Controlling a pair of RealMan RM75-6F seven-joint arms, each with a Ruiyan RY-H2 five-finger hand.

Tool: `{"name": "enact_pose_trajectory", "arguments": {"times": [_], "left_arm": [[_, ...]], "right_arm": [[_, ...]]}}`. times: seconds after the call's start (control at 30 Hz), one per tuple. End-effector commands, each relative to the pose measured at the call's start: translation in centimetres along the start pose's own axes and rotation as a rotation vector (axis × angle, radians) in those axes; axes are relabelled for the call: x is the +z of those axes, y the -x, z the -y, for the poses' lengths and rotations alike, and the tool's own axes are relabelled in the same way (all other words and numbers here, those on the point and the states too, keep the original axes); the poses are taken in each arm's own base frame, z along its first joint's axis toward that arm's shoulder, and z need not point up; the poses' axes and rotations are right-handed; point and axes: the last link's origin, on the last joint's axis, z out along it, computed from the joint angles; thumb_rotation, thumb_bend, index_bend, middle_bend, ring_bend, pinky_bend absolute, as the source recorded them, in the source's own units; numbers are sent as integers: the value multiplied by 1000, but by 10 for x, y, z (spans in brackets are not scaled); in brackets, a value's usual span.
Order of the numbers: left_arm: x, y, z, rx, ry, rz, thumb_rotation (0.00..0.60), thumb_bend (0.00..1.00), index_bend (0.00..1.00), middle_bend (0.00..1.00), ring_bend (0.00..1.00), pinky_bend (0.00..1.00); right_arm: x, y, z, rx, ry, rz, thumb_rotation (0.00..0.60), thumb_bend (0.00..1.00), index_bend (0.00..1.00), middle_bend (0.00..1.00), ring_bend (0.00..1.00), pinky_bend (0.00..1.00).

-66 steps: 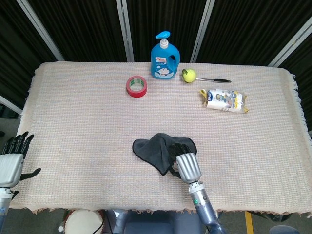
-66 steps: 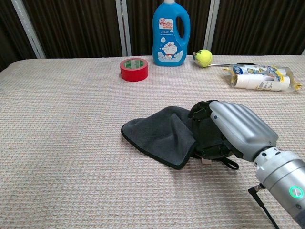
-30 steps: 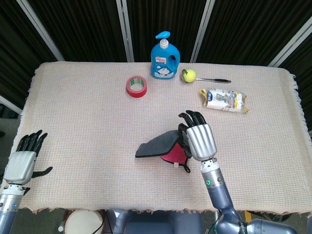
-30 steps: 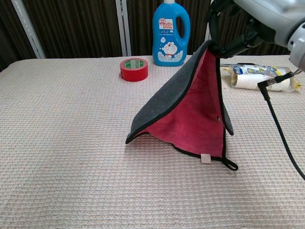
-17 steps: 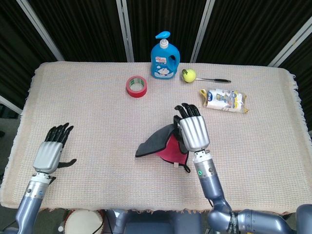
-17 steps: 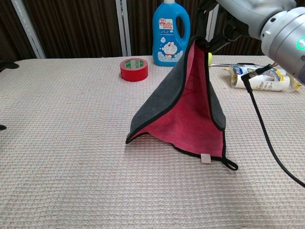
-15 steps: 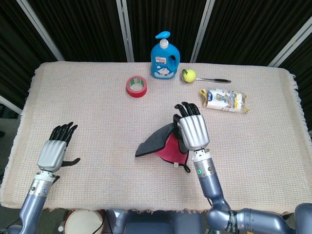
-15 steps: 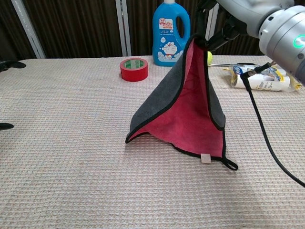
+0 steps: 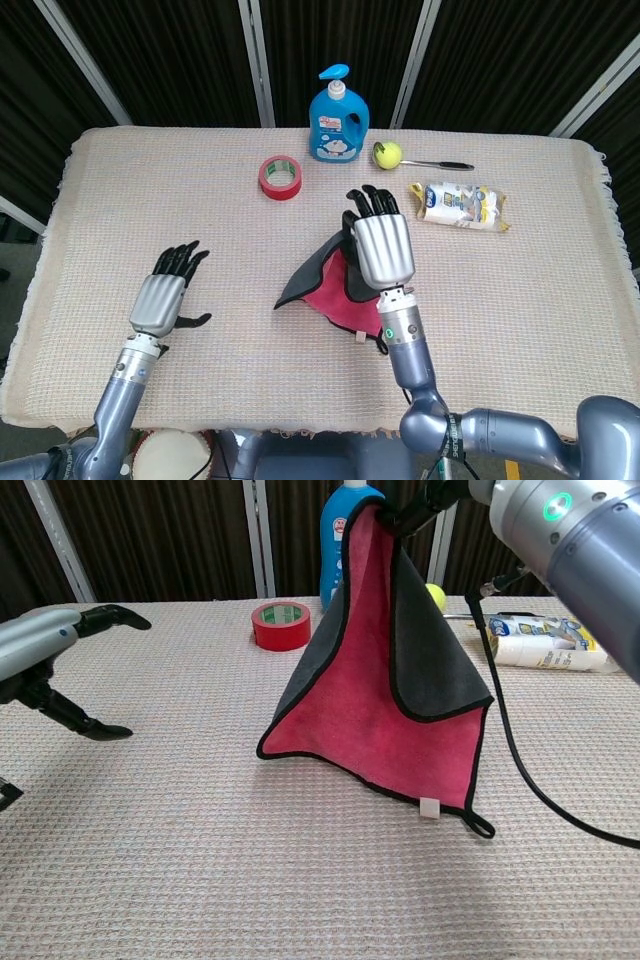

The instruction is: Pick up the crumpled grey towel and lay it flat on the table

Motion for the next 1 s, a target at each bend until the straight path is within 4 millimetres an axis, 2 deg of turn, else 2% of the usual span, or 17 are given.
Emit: {"name": "enact_pose_trajectory", "arguments": {"times": [0.03,0.37,0.77,1.0], "left_arm": [[3,9,-10,-10,5,12,600,54,129,22,0,19],[15,31,-27,-45,2,6,600,133,237,55,0,39],[37,54,-33,-40,-8,24,600,204,317,84,0,57],[48,61,-50,-108,13,-5,600,208,277,91,0,76]], "right_arm": [[5,0,4,0,11,-5,600,687,681,322,214,241],[7,3,9,-9,15,-8,600,687,682,323,214,241],[6,-8,9,3,14,-33,600,687,693,330,214,241],[4,-14,9,7,6,-41,600,689,695,332,214,241]]}}
